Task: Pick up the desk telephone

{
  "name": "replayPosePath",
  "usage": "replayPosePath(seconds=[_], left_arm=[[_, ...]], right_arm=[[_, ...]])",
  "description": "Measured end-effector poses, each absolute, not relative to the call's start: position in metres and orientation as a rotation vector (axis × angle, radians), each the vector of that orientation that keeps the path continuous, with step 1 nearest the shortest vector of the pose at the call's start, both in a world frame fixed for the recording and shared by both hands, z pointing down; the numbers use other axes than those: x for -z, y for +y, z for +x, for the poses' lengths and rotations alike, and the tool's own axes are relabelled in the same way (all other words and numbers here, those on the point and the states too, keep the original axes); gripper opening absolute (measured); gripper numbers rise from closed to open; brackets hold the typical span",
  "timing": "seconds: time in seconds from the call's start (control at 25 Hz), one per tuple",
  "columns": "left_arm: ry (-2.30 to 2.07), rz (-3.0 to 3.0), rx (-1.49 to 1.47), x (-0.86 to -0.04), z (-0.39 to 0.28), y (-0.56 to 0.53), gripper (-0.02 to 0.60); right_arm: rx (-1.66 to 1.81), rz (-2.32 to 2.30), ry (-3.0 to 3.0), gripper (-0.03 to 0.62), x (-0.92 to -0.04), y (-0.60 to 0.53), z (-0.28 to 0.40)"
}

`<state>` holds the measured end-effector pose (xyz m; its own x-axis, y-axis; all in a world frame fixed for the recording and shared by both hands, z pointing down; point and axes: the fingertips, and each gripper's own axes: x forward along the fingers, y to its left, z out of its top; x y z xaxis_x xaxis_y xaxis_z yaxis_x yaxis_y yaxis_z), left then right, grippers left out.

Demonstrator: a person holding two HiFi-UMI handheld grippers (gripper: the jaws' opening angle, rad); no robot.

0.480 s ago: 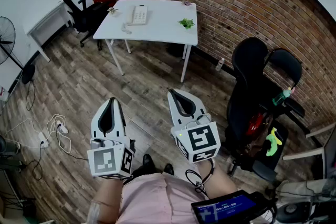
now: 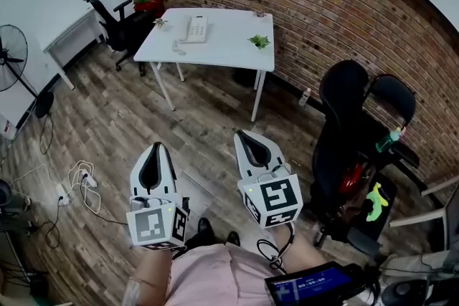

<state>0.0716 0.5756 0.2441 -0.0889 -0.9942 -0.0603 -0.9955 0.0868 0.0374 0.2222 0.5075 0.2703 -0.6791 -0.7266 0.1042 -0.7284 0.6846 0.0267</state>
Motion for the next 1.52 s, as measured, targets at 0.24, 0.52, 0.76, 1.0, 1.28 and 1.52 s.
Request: replayPosePath(seconds=[0.24, 0.52, 0.76, 1.0, 1.28, 1.52], left_arm=[[2.268, -2.160, -0.204, -0.242, 0.079, 0.579, 0.273], [2.303, -2.157, -0.176, -0.260, 0.063, 0.560, 0.273], [2.342, -2.164, -0.155, -0.281, 0.026, 0.511, 0.273], [2.372, -2.178, -0.122, -0.299, -0.028, 0.440, 0.275], [2.302, -2.218, -0.138, -0.284, -0.076, 0.358, 0.278], [2.219, -2.257, -0.177, -0.266, -0.096, 0.311, 0.278]], right_arm=[[-0.051, 1.221, -2.791, 0.222, -0.273, 0.502, 0.232], [-0.034, 1.206, -2.753, 0.215, -0.288, 0.484, 0.217], [-0.060, 1.250, -2.702, 0.215, -0.306, 0.433, 0.200], [-0.091, 1.255, -2.665, 0.212, -0.326, 0.364, 0.156], [-0.070, 1.305, -2.651, 0.199, -0.315, 0.289, 0.104], [-0.008, 1.389, -2.648, 0.192, -0.289, 0.247, 0.085]])
